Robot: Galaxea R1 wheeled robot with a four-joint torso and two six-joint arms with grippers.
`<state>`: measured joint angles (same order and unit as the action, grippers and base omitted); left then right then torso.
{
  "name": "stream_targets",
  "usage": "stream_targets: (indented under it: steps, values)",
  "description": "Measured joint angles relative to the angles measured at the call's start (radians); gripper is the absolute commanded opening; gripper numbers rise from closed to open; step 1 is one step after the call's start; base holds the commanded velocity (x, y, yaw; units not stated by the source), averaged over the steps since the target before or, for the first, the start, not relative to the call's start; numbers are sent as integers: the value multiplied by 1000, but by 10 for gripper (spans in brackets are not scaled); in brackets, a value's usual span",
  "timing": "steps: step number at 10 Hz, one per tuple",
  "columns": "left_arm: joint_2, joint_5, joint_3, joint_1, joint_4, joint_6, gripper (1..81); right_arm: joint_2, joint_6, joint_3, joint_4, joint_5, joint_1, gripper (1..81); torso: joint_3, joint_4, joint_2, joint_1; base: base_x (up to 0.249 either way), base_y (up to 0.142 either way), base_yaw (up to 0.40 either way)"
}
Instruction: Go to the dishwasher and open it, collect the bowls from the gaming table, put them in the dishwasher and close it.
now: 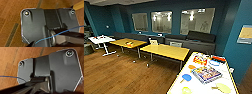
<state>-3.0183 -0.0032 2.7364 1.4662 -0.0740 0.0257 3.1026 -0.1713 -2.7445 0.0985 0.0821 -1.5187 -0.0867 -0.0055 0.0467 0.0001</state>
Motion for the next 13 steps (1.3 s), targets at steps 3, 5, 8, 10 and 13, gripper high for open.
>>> stream_targets:
  steps: [3,5,8,10,13]
  values:
    - [1,4,0,7,0,0,811,-2,0,0,0,2,0,811,0,0,0,0,0,0,-172]
    - [4,1,0,-2,0,0,811,1,-1,0,0,3,-5,811,0,0,0,0,0,0,-215]
    - [4,4,0,1,0,0,811,0,0,0,0,1,-5,811,0,0,0,0,0,0,-216]
    - [4,4,0,1,0,0,811,0,0,0,0,-2,-5,811,0,0,0,0,0,0,-216]
    - [4,3,0,-2,0,0,811,0,0,0,0,-1,-5,811,0,0,0,0,0,0,-216]
